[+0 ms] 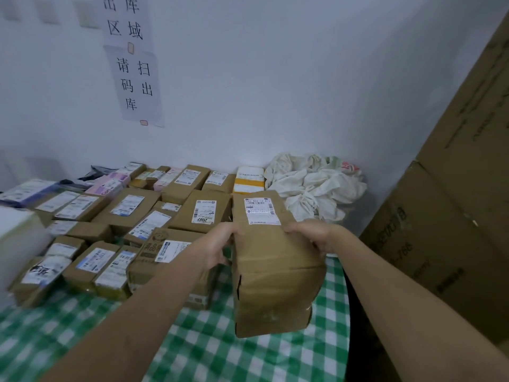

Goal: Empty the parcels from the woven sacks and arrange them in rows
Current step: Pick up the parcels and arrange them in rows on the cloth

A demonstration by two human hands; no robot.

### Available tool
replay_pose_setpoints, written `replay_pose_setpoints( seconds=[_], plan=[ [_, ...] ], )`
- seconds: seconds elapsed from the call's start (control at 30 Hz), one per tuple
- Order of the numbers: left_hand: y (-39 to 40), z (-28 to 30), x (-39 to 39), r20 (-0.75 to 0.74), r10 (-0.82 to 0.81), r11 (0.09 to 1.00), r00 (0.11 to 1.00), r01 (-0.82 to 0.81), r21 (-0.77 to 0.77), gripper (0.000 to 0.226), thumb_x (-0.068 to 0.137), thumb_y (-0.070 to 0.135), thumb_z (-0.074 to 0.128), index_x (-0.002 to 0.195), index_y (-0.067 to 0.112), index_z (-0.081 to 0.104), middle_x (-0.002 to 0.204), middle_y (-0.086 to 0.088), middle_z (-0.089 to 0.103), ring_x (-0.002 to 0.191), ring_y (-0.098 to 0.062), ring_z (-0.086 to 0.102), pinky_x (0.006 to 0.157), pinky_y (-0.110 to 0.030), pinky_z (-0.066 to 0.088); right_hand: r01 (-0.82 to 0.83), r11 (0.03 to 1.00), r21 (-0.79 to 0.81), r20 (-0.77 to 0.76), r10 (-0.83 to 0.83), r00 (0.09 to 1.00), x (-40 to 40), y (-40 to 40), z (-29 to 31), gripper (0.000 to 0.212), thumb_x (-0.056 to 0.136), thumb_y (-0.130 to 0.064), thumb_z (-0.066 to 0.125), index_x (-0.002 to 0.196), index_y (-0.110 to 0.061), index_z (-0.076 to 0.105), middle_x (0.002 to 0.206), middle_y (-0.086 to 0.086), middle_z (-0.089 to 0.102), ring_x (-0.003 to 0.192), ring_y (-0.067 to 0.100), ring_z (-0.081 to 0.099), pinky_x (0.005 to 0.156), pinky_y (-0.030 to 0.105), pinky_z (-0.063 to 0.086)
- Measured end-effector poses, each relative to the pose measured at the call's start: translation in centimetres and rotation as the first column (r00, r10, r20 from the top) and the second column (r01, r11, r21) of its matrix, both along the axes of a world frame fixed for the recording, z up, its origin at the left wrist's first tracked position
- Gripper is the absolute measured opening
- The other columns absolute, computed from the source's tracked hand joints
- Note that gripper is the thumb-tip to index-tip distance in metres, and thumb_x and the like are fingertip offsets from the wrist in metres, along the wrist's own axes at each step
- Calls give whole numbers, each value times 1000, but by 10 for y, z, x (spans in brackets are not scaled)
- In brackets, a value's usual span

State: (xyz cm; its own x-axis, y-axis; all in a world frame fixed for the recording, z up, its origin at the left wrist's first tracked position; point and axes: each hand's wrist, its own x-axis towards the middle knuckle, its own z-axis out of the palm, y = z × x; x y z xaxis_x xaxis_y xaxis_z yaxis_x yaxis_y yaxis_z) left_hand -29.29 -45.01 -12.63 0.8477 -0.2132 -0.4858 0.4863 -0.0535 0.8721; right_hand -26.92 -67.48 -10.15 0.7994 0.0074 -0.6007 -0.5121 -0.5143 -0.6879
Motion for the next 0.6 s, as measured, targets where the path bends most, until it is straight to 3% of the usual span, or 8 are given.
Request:
replay_pose_setpoints(
  seconds=[0.07,0.13,0.2,0.37,0.5,0.6],
  plan=[
    [0,-6,1,8,-2,1000,1000,2,27,34,91,27,54,124,22,51,124,-3,55,115,-25,49,95,-50,42,20,999,37,-34,-18,999,-2,2,-12,53,86,-36,63,133,-18,47,120,3,58,102,22,57,87,39,48],
    [0,-10,4,9,6,998,1000,-7,68,47,89,37,61,131,22,46,130,-3,53,119,-25,48,97,-50,41,32,997,67,-44,-29,999,-5,6,-22,56,86,-40,65,135,-19,47,122,3,59,105,22,58,95,42,47],
    [-1,-17,9,-11,46,994,999,-45,98,65,86,38,66,141,22,35,138,-4,46,123,-28,44,97,-51,40,52,995,83,-10,-51,999,-3,9,-32,71,82,-55,67,138,-19,41,131,4,55,114,25,56,97,45,46],
    [-2,-34,21,-11,66,990,998,-64,124,68,84,33,71,140,26,32,138,-3,46,122,-28,46,104,-56,37,99,995,28,116,-102,988,4,14,-56,96,72,-66,70,145,-21,29,141,2,47,117,26,54,85,41,48],
    [-1,-47,34,2,47,979,999,-47,199,75,84,36,70,146,26,29,145,-3,40,129,-30,41,104,-52,39,102,991,85,110,-112,988,17,13,-76,84,82,-55,68,146,-18,29,143,3,45,119,24,51,87,38,43],
    [-2,-63,42,22,-22,956,1000,14,292,66,90,31,64,147,24,31,148,0,40,130,-26,42,109,-39,34,94,988,120,30,-98,995,30,17,-96,75,86,-52,65,144,-18,31,141,4,46,110,24,52,85,41,48]
  ],
)
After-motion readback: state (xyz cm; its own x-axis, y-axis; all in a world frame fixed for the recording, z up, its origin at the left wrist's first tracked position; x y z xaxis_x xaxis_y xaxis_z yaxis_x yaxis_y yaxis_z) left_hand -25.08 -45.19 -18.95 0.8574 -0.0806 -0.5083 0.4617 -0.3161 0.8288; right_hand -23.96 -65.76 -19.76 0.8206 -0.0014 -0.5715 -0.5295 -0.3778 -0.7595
